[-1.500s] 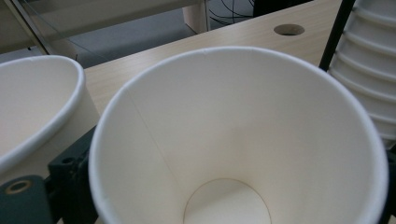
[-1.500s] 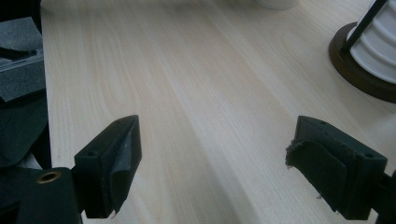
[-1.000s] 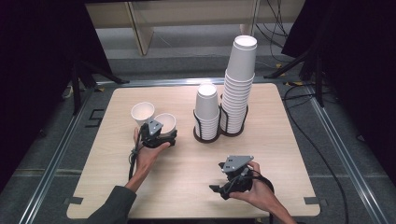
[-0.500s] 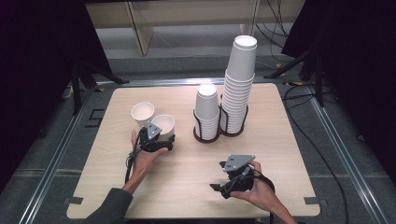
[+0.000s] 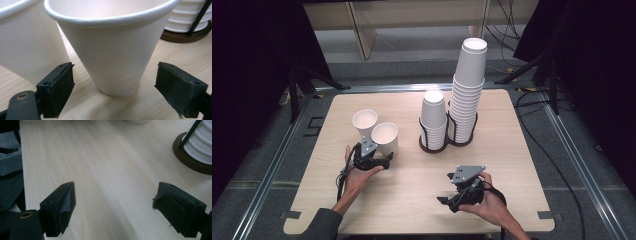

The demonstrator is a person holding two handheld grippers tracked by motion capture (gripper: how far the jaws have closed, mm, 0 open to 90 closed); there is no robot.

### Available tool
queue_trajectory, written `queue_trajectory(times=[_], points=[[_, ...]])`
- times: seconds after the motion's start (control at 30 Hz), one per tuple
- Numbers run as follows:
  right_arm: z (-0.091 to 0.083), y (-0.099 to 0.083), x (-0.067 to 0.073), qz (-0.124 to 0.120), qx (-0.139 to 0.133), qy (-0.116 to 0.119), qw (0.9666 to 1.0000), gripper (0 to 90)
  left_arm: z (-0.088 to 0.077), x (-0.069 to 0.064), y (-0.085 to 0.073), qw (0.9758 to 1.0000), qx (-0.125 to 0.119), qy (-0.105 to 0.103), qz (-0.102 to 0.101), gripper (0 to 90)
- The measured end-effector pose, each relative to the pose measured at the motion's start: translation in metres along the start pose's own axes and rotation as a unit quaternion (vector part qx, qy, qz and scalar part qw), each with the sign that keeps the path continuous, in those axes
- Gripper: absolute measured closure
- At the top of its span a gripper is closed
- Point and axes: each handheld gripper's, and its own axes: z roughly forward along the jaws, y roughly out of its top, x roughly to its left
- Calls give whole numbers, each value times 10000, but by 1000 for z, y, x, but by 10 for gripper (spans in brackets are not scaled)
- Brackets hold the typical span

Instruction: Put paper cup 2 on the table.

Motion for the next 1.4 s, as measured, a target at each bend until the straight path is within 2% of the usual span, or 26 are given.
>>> queue_trajectory(times=[0.1, 0.27, 0.33, 0.37, 0.4, 0.43, 0.47, 0.5, 0.53, 0.57, 0.63, 0.73, 0.83, 0.87, 0.9, 0.93, 1.0, 1.03, 1.1, 1.13, 1.17, 1.23, 1.27, 1.3, 1.33, 1.4], points=[[-1, 0, -1, 24, -25, -8, 10000, 171, -8, 0, -1, 9999, -74, -59, -61, 144], [-1, -2, -2, 142, -9, -41, 9999, 169, -24, -1, -2, 9999, -109, -123, -32, 144], [0, -2, -3, 79, -18, -23, 10000, 169, -31, -2, -3, 9998, -130, -148, -36, 144], [0, -2, -3, 64, -35, -46, 10000, 169, -34, -3, -4, 9997, -146, -187, -58, 144], [-1, -2, -2, 170, -1, -40, 9998, 169, -37, -4, -4, 9995, -187, -238, -85, 144], [-1, -2, -2, 168, -6, -48, 9998, 169, -39, -4, -4, 9993, -221, -299, -55, 144], [0, -1, -4, 6, -46, -57, 10000, 169, -43, -6, -4, 9992, -217, -315, -73, 144], [0, -1, -3, 97, -19, -26, 9999, 169, -47, -7, -4, 9991, -223, -341, -74, 144], [0, -2, -3, 99, -14, -36, 9999, 168, -49, -9, -4, 9988, -277, -389, -59, 144], [0, -2, -3, 99, -19, -33, 9999, 168, -53, -10, -5, 9989, -230, -405, -14, 144], [0, -1, -4, 8, -51, -58, 10000, 168, -58, -15, -7, 9982, -303, -521, -9, 144], [0, -2, -4, 193, -6, -54, 9998, 167, -66, -20, -9, 9975, -322, -625, 57, 144], [0, -3, -5, 131, -48, -43, 9999, 167, -74, -26, -11, 9971, -336, -683, 42, 144], [0, -4, -4, 162, -62, -49, 9998, 166, -75, -26, -12, 9961, -405, -774, 110, 144], [-1, -4, -4, 175, -61, -61, 9998, 166, -77, -29, -14, 9957, -452, -809, 76, 144], [-2, -5, -4, 188, -76, -58, 9998, 166, -81, -31, -16, 9961, -385, -790, 48, 144], [-3, -7, -5, 238, -106, -35, 9997, 165, -84, -35, -18, 9946, -508, -900, 101, 144], [-4, -9, -6, 258, -129, -39, 9996, 165, -86, -36, -19, 9944, -476, -928, 150, 144], [-5, -11, -6, 264, -138, -85, 9995, 165, -90, -39, -21, 9938, -541, -963, 131, 144], [-6, -12, -6, 329, -137, -57, 9993, 165, -94, -41, -23, 9946, -492, -908, 83, 144], [-7, -13, -6, 299, -145, -92, 9994, 165, -94, -41, -25, 9936, -564, -975, 98, 144], [-8, -15, -6, 327, -148, -80, 9993, 163, -98, -43, -27, 9943, -484, -951, 71, 144], [-9, -16, -5, 407, -155, -62, 9990, 161, -98, -44, -28, 9934, -557, -997, 72, 144], [-9, -17, -6, 332, -185, -106, 9992, 160, -99, -45, -29, 9934, -549, -999, 76, 144], [-10, -18, -4, 404, -169, -102, 9990, 160, -102, -46, -30, 9942, -439, -979, 61, 144], [-10, -20, -4, 382, -198, -129, 9990, 160, -103, -48, -33, 9937, -443, -1024, 65, 144]])
